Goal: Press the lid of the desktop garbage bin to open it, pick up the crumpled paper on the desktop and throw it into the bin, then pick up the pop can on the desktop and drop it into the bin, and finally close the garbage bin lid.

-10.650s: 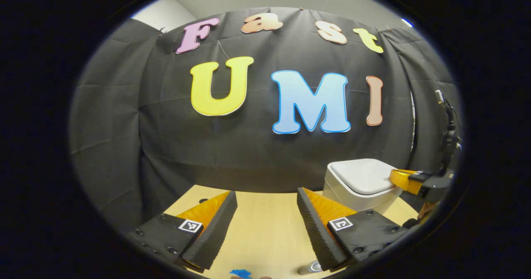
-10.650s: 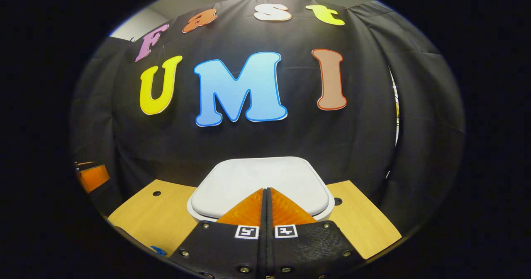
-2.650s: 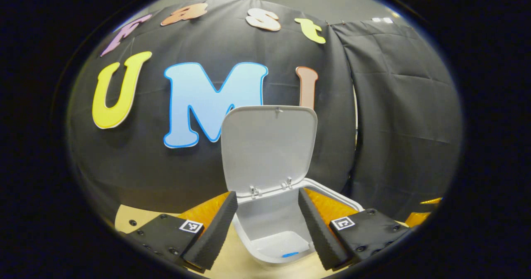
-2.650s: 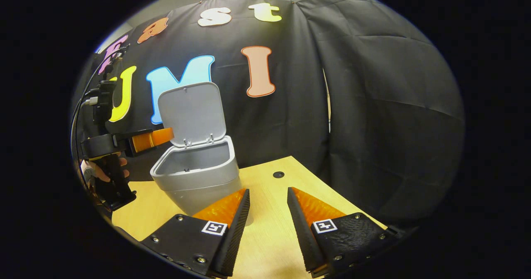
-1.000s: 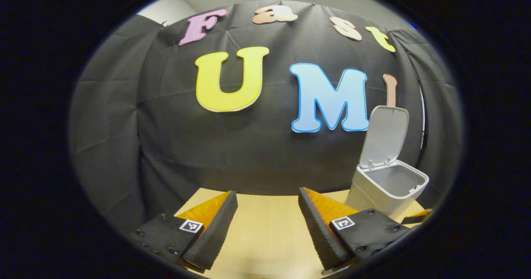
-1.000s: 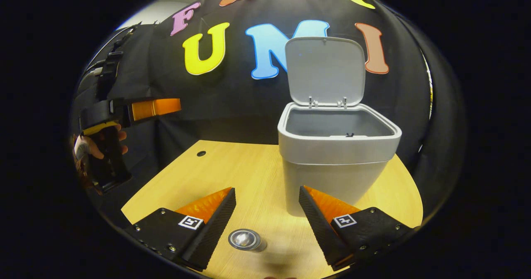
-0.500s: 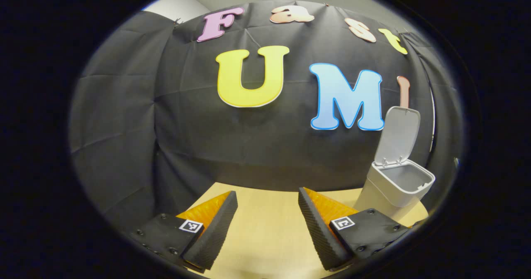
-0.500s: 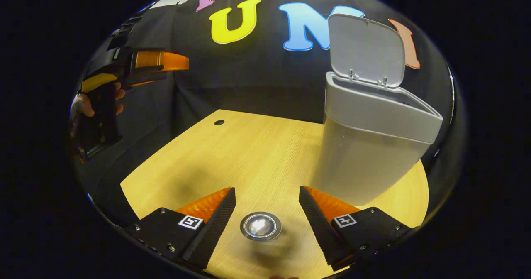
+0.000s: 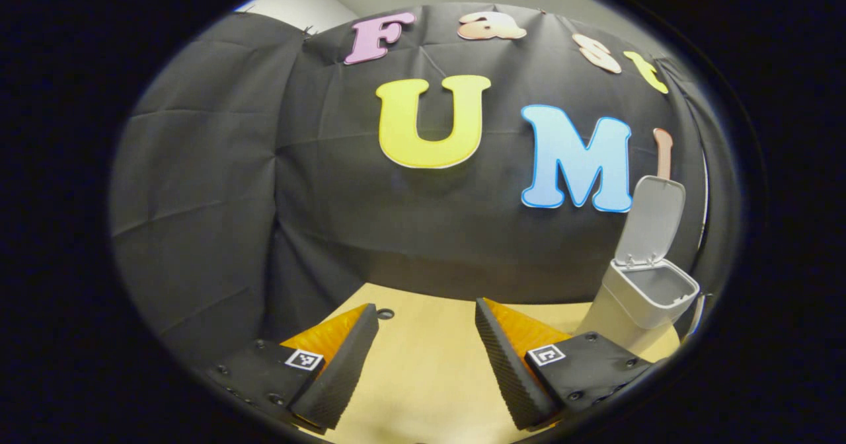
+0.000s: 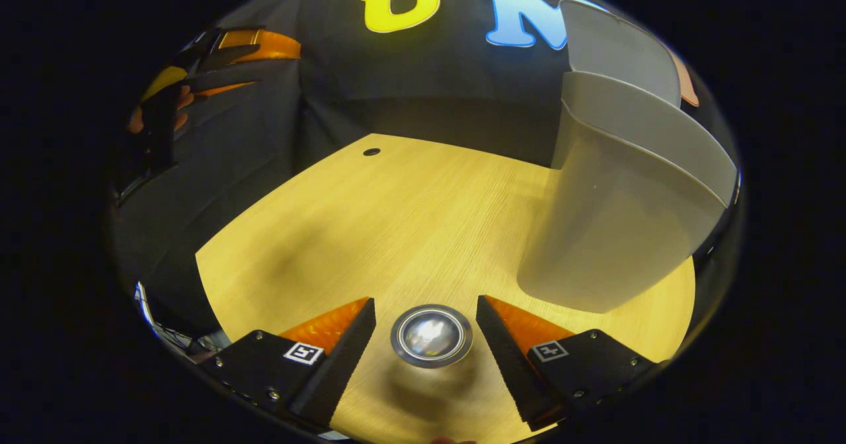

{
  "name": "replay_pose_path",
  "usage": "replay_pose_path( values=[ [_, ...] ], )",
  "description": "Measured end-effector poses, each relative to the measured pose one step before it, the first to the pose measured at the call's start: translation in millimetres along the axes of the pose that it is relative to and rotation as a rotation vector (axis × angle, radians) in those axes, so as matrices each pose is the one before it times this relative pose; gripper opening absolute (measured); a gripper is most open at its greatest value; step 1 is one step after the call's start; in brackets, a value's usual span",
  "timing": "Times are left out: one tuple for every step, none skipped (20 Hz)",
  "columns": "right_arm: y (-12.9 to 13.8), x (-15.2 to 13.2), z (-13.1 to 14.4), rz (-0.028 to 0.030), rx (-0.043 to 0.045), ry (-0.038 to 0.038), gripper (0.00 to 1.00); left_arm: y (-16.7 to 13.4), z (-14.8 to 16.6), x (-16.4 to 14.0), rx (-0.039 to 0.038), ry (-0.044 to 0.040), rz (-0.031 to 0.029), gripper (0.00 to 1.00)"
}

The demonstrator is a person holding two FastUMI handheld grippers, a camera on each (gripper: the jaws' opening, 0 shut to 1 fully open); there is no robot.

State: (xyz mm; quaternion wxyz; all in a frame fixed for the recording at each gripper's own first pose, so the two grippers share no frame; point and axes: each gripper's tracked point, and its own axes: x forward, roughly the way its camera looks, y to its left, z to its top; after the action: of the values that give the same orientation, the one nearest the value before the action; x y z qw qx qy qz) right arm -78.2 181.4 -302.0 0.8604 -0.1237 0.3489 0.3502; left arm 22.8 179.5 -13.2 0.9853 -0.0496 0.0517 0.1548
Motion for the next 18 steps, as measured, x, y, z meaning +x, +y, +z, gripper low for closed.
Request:
replay_pose_path(
  values=[
    [-1.4,2.31,-3.12,0.00553,-0.00447,0.01377,0.98,2.61,0.18,-2.0,-0.00151,0.00015,0.01031,0.94],
    [-0.88,2.8,-4.0,0.00292,0.00075,0.01145,0.98,2.34,-0.16,-1.62,0.00013,0.00131,0.01029,0.94],
    [0.11,2.83,-4.48,0.00731,0.00322,0.01974,0.98,4.38,0.84,-5.28,0.00225,-0.00124,0.01912,0.94],
    [-0.84,2.65,-6.53,0.00668,-0.00091,0.02313,0.98,4.35,0.89,-2.34,-0.00002,-0.00319,0.01589,0.94],
    [-2.04,2.05,-3.23,-0.00108,-0.00409,0.01296,0.98,1.97,1.02,-2.03,-0.00179,-0.00005,0.01188,0.94],
    [-1.62,1.12,-2.87,0.00206,-0.00718,0.01184,0.98,2.87,-0.54,-3.29,-0.00402,0.00135,0.01132,0.94],
    [-2.19,2.25,-3.2,-0.00102,-0.01267,0.01502,0.98,3.78,-0.62,-2.63,-0.00933,0.00173,0.01473,0.94],
    [-2.36,2.22,-2.66,-0.00168,-0.00641,0.00887,0.98,2.51,-0.77,-2.55,-0.0065,0.00168,0.01103,0.94],
    [-1.33,-0.66,-1.71,-0.00584,-0.00114,0.01019,0.98,3.58,-0.67,-2.23,-0.00644,0.00133,0.00823,0.94],
    [-4.7,2.98,-1.38,-0.00445,0.00055,0.00816,0.93,3.44,-1.02,-2.22,-0.00611,0.00109,0.00907,0.94],
    [-0.65,1.47,0.34,0.00163,0.0036,0.00714,0.87,2.38,-1.98,-2.11,-0.00543,0.00244,0.00942,0.94],
    [-0.28,0.81,1.26,-0.00281,0.00077,-0.00457,0.87,3.01,-1.47,-0.52,-0.00479,0.00247,0.00794,0.96],
    [0.42,-0.8,1.37,0.00246,-0.00102,0.00234,0.86,3.63,-0.86,-2.17,-0.00352,0.00315,0.0089,0.97],
    [-0.17,-0.41,-2.79,-0.00163,-0.00387,-0.0004,0.85,2.21,-0.21,-0.22,-0.00231,0.00179,0.00788,0.99],
    [-0.77,-1.42,0.57,-0.00395,-0.00713,-0.00514,0.85,2.85,-0.68,-0.86,-0.00126,0.00107,0.0057,0.99],
    [2.47,-0.85,-0.16,0.00399,-0.00258,-0.00536,0.86,-0.1,-0.16,-1.67,-0.00008,0.00088,0.00376,0.99],
    [1.26,-1.06,2.27,0.00444,-0.00249,-0.00475,0.85,1.3,0.14,1.3,0.00153,0.00083,0.00209,0.99],
    [-1.45,-1.94,2.2,0.0029,-0.00158,-0.00805,0.85,-0.14,-0.69,-0.63,0.00235,0.00237,0.00245,0.99]
  ],
)
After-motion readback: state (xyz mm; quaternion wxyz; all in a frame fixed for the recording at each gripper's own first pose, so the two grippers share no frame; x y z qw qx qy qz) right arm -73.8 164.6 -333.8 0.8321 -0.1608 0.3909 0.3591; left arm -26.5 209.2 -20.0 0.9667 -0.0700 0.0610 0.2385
